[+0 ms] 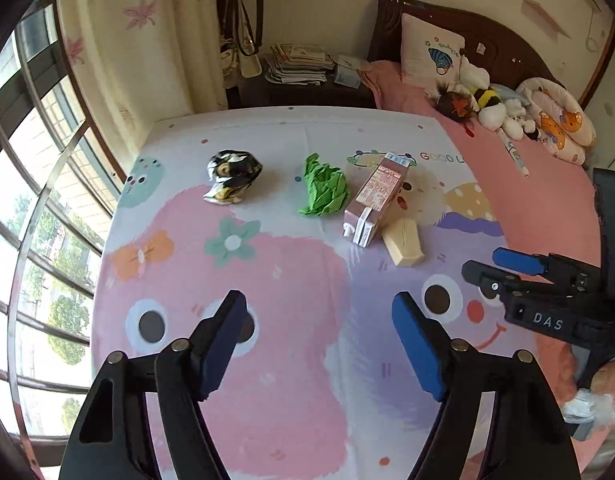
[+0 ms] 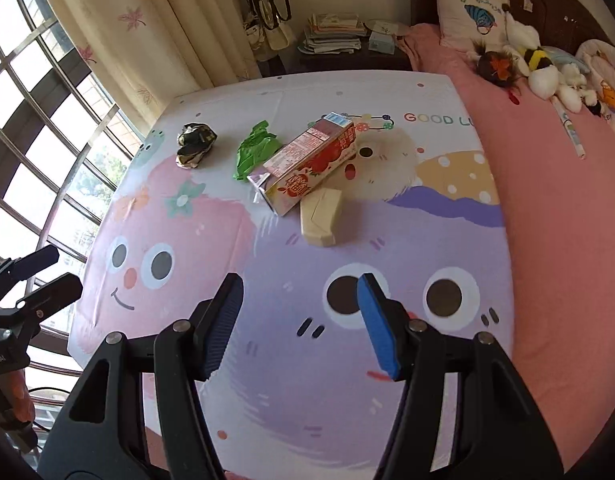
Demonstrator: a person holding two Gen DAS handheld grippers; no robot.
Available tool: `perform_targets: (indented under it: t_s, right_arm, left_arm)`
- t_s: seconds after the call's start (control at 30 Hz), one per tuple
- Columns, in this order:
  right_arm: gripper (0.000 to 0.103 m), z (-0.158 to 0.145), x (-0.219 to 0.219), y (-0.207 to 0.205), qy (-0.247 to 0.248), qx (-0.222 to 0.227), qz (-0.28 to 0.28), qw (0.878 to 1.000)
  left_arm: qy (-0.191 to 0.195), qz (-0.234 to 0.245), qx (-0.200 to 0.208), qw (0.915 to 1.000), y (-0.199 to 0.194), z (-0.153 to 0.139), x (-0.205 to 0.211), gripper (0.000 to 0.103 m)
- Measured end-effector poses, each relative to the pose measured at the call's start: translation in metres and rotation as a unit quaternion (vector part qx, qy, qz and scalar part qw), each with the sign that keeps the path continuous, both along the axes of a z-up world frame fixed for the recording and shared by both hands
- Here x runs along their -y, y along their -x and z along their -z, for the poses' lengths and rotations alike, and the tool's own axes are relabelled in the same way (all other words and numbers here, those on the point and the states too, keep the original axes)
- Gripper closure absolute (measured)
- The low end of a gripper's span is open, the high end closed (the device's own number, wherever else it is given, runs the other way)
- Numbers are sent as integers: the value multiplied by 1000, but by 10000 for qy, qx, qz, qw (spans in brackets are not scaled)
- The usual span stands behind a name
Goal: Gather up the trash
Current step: 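Move both tools back over the table toward the red carton, then grasp the red juice carton with the left tool while the right tool grasps the beige box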
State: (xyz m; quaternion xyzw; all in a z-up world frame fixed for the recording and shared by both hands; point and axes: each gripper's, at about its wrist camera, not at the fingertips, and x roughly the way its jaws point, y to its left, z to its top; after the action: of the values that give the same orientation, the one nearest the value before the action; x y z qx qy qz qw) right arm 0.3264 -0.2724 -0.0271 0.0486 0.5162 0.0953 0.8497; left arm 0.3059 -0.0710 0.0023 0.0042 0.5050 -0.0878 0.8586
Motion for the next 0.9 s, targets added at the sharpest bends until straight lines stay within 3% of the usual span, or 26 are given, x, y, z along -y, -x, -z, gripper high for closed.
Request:
perform_targets:
  t_s: [0.23, 0.4, 0.53, 0.7, 0.9]
  right_arm:
    - [46, 61, 17, -83, 41, -26, -1454, 9894]
    - [46, 91, 6, -106, 125, 57, -2608, 9653]
    - [44, 102, -9, -105, 150, 136, -3450, 9384]
    - [40, 117, -28, -97, 353, 288, -4055, 9130]
    - [40, 130, -33, -101, 591, 367, -4349, 8978]
  left_arm:
    - [-140, -125, -295, 9994, -66, 32, 47, 28]
    - [-164, -298, -524, 9980, -72, 57, 52, 28]
    - [-140, -415, -664, 9968, -67, 69, 45, 28]
    - [-151, -491, -782, 9956, -67, 77, 47, 28]
    - [-172, -441, -790, 9957, -73, 76, 50, 28]
